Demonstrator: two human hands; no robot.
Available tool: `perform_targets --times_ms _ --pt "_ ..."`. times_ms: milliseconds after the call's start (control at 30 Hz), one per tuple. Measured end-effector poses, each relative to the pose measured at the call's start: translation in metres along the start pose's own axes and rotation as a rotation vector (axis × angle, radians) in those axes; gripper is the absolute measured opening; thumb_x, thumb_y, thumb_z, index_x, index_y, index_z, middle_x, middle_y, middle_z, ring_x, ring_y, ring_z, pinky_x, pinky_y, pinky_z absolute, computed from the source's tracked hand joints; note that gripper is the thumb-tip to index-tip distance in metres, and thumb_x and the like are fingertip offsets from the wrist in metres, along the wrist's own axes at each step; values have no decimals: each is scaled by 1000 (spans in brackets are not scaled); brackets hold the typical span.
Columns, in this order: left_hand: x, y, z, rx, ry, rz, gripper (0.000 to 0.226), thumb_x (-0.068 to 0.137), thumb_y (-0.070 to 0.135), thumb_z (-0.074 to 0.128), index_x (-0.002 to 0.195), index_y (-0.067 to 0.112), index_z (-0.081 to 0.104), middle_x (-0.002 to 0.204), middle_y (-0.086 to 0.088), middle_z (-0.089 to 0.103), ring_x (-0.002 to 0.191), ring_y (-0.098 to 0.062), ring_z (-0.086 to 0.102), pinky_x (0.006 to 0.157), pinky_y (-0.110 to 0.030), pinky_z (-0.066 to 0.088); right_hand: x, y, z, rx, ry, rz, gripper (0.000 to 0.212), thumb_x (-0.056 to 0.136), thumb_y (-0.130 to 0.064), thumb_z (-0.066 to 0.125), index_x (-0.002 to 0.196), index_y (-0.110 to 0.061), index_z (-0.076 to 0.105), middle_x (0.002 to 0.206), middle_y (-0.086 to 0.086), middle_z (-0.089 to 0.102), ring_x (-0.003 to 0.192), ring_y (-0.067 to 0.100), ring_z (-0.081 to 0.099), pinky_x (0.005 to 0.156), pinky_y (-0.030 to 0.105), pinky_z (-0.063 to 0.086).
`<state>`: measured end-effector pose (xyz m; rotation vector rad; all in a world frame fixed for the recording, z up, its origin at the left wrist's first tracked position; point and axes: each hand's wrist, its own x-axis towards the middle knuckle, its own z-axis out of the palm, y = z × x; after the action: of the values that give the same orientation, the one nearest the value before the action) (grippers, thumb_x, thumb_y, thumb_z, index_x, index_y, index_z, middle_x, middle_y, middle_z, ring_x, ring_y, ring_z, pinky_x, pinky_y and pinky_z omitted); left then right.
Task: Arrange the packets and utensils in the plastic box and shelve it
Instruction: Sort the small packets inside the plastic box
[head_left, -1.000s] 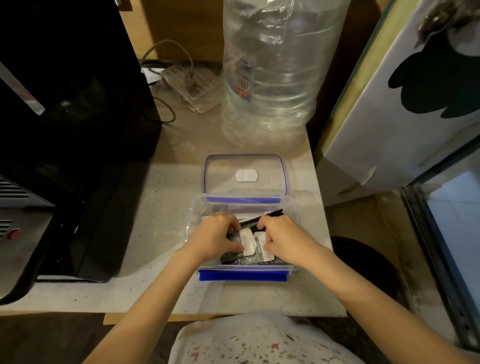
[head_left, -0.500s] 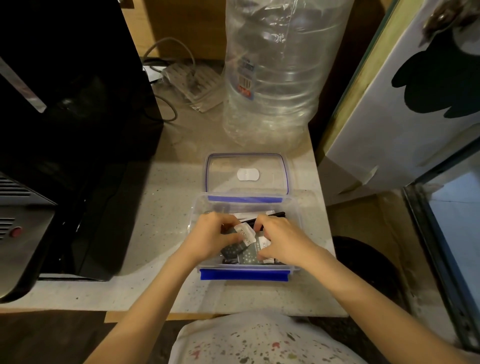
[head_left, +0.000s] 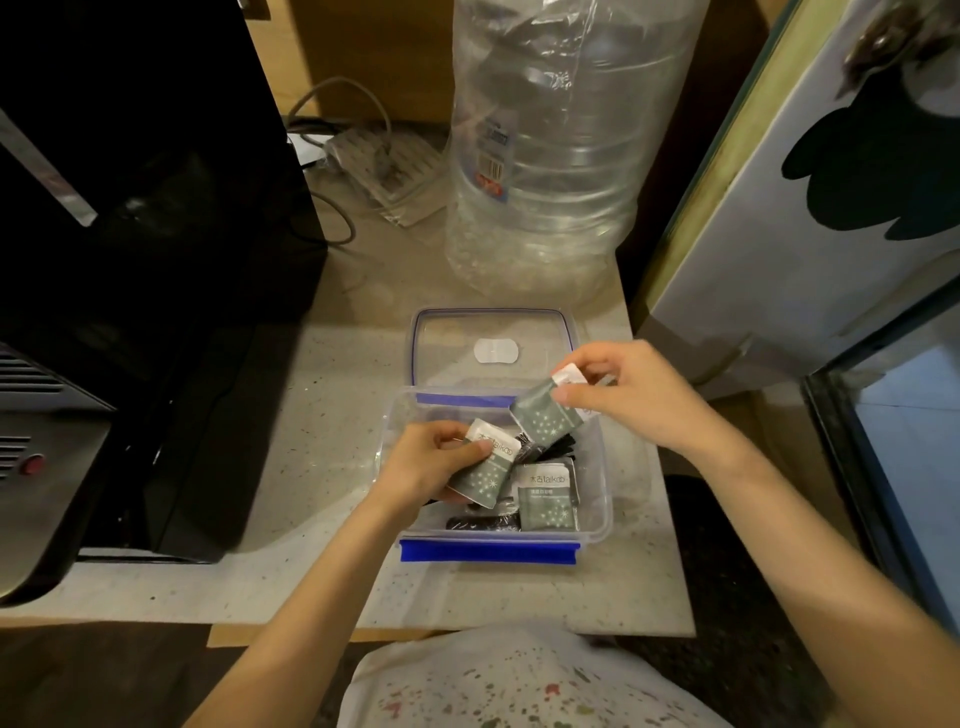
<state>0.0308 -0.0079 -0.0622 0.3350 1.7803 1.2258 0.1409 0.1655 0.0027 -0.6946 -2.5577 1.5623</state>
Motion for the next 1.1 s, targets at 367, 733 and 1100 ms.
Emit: perform_targets --times_ms 367,733,1100 --pt "2 0 6 -146 -117 -32 19 89 17 56 104 11 66 91 -9 69 76 -18 67 58 -26 59 10 12 41 -159 -163 18 23 69 -17 80 90 -17 72 75 -9 67 63 2 58 55 9 44" --pt "-3 1 5 -88 -227 10 19 87 7 57 105 10 64 91 -8 70 79 -17 69 68 -25 59 11 27 46 -165 -84 -20 22 72 -17 77 91 -19 64 80 -9 57 67 3 51 59 13 41" --pt "3 -9 -1 3 -47 43 25 88 5 56 113 10 58 89 -1 70 76 -10 69 61 -20 59 2 31 50 -977 -375 -148 40 80 -37 67 111 -14 57 109 3 63 95 16 56 69 25 39"
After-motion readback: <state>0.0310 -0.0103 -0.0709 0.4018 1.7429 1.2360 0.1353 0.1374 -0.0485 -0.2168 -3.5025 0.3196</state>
